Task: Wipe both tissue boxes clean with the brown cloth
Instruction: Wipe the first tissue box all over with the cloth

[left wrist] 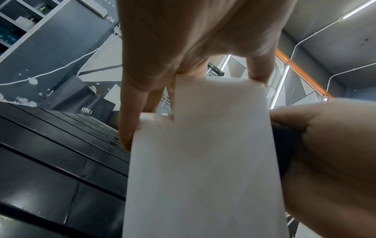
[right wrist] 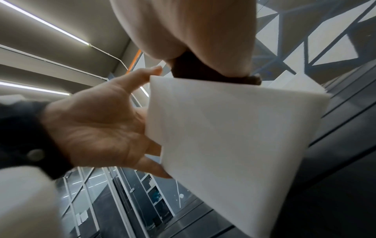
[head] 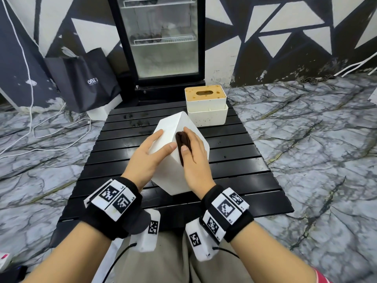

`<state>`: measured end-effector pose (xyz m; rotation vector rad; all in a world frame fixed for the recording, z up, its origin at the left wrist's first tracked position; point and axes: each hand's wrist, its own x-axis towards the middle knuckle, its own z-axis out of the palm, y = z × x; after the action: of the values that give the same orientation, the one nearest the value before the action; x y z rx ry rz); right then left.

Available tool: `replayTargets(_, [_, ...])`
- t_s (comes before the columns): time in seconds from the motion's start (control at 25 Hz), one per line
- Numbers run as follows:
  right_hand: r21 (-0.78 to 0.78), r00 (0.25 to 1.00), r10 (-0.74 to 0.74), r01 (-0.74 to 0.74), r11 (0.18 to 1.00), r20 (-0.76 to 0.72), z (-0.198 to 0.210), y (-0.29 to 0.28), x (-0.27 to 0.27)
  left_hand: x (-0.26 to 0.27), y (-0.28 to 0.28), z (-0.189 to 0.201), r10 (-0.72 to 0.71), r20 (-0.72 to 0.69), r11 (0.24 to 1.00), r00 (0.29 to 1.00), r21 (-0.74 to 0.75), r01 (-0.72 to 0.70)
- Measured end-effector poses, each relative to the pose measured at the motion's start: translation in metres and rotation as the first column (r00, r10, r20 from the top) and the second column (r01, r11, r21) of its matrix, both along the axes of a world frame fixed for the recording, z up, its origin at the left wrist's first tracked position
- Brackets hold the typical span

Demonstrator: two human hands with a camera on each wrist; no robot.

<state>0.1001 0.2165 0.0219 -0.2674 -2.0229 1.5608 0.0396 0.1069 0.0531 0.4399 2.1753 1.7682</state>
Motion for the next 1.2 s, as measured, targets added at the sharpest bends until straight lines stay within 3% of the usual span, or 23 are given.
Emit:
replayTargets(0.2, [-0.043,0.998,-0.056,0.058,0.997,0.040,-0.010,0.006,0.001,0.002,-0.001,-0.001,-0.002,-0.006,1.000,1.000,0.015,0.002])
replayTargets(0.96, [-0.013,0.998,-0.052,0.053,0.999,0.021,0.019,0.025,-0.028,-0.001,0.004,0.000,-0.037,-0.068,0.998,0.997,-0.059,0.033])
replayTargets(1.2, [-0.018,0.988,-0.090,0.093,0.996,0.126,-0.003,0.043,-0.034,-0.003,0.000,-0.001,-0.038,-0.041,0.999,0.998,-0.013,0.038])
